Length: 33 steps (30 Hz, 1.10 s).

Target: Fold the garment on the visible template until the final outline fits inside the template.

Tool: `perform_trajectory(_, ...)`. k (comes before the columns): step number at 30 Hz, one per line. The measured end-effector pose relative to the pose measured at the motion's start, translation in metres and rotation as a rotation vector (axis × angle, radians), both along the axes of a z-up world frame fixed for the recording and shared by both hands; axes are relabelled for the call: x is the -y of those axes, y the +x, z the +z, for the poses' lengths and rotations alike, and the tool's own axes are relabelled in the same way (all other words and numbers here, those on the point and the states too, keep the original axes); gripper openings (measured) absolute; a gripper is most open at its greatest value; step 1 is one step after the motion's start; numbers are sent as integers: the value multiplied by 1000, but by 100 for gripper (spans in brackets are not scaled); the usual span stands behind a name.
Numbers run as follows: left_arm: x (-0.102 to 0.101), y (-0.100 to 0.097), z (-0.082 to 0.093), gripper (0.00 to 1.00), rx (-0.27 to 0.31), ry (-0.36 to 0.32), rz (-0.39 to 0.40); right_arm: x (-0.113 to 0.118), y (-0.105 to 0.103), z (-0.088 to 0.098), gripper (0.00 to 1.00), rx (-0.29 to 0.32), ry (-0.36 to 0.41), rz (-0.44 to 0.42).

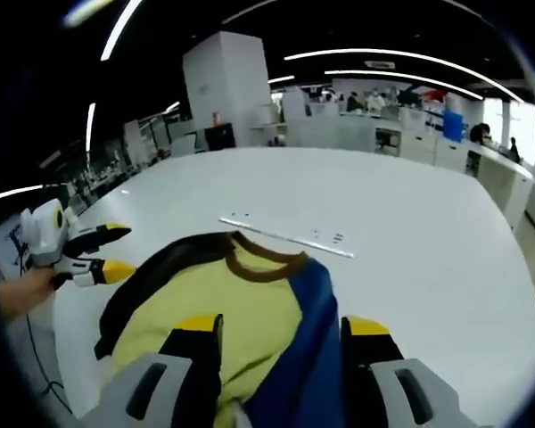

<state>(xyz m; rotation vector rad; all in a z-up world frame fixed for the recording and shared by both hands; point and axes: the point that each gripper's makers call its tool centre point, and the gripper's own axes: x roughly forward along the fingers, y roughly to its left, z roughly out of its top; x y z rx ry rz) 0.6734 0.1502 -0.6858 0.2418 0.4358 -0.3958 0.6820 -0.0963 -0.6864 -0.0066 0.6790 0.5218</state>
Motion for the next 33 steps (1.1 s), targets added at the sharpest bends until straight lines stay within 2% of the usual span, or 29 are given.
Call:
perform_trajectory(2, -3, -8, -3, 58, 1, 32, -11, 0, -9, 0, 52, -7, -2, 11)
perform_trajectory(6, -7, -23, -6, 58, -27, -6, -13, 3, -29, -2, 55, -19, -9, 41)
perform_trajectory(11, -7, -40, -5, 58, -20, 14, -44, 8, -60, -4, 56, -22, -35, 75)
perform_trajectory(14, -8, -52, -3, 58, -19, -2, -62, 12, -75, -6, 56, -27, -37, 84)
perform_trajectory(18, -6, -70, -2, 57, -23, 9, -88, 16, -95, -9, 56, -27, -60, 97)
perform_trajectory(22, -6, -87, -4, 57, -25, 26, -110, 16, -111, -7, 55, -38, -8, 76)
perform_trajectory(27, -4, -106, -9, 56, -39, 15, -127, 19, -130, -9, 55, -35, -4, 74)
perform_trajectory(33, -3, -127, -23, 52, -65, 43, -144, 25, -154, -19, 53, -42, -16, 65)
